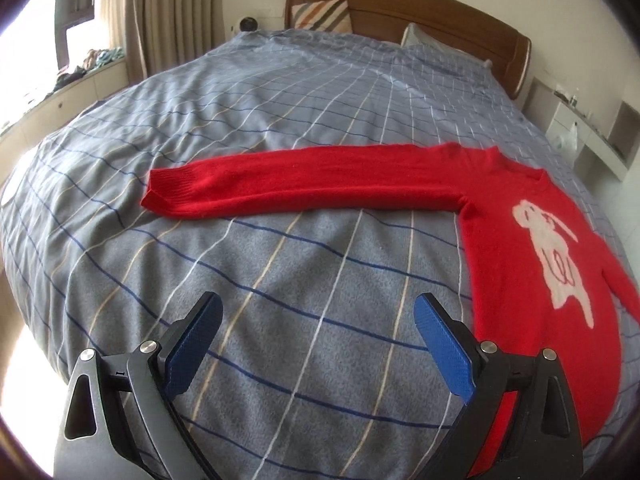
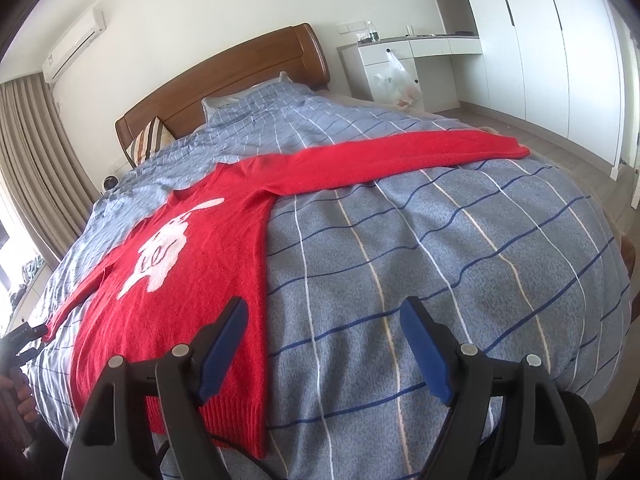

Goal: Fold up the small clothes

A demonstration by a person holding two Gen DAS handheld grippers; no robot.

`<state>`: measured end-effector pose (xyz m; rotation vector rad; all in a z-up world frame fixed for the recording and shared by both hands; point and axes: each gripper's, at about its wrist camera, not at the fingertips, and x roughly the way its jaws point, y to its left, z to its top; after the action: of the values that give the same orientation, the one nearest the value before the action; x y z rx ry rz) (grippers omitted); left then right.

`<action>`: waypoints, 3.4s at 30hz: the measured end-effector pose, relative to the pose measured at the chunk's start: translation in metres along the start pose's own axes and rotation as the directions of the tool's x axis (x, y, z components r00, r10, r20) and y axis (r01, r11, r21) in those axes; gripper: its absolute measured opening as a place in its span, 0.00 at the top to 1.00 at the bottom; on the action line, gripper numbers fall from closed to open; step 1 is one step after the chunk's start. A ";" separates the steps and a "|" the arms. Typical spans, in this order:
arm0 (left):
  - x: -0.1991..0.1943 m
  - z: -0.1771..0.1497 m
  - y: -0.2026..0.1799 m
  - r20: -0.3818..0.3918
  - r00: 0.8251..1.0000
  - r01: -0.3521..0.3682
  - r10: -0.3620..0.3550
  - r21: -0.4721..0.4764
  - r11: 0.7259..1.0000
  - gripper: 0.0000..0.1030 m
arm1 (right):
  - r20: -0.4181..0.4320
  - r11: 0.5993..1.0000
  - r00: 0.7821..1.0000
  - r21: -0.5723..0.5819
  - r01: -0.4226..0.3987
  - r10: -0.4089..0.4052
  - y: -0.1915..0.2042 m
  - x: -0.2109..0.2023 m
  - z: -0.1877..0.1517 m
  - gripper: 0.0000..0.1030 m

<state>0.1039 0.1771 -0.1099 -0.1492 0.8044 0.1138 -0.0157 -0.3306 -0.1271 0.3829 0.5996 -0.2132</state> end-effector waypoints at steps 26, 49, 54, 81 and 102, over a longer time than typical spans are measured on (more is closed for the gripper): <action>0.117 0.040 -0.044 -0.039 0.999 -0.031 0.034 0.077 0.997 0.00 | -0.206 0.940 0.970 -0.338 0.054 -0.130 0.035 0.170 0.081 0.00; 0.116 0.040 -0.041 -0.036 0.999 -0.018 0.020 0.065 0.998 0.00 | -0.262 0.942 0.965 -0.329 -0.061 -0.029 0.026 0.194 0.080 0.00; 0.116 0.040 -0.041 -0.031 0.999 -0.016 0.018 0.064 0.998 0.00 | -0.262 0.942 0.965 -0.329 -0.060 -0.030 0.026 0.194 0.080 0.00; 0.115 0.039 -0.040 -0.024 1.000 -0.003 0.004 0.052 0.999 0.00 | -0.262 0.940 0.965 -0.335 -0.064 -0.028 0.026 0.194 0.078 0.00; 0.098 0.031 -0.035 -0.079 0.994 0.082 -0.074 0.104 0.991 0.00 | -0.256 0.937 0.966 -0.345 -0.055 -0.037 0.027 0.194 0.078 0.00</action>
<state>0.1987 0.1528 -0.1560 -0.0835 0.8767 -0.0095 0.1886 -0.3544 -0.1740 0.0667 0.8780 -0.0434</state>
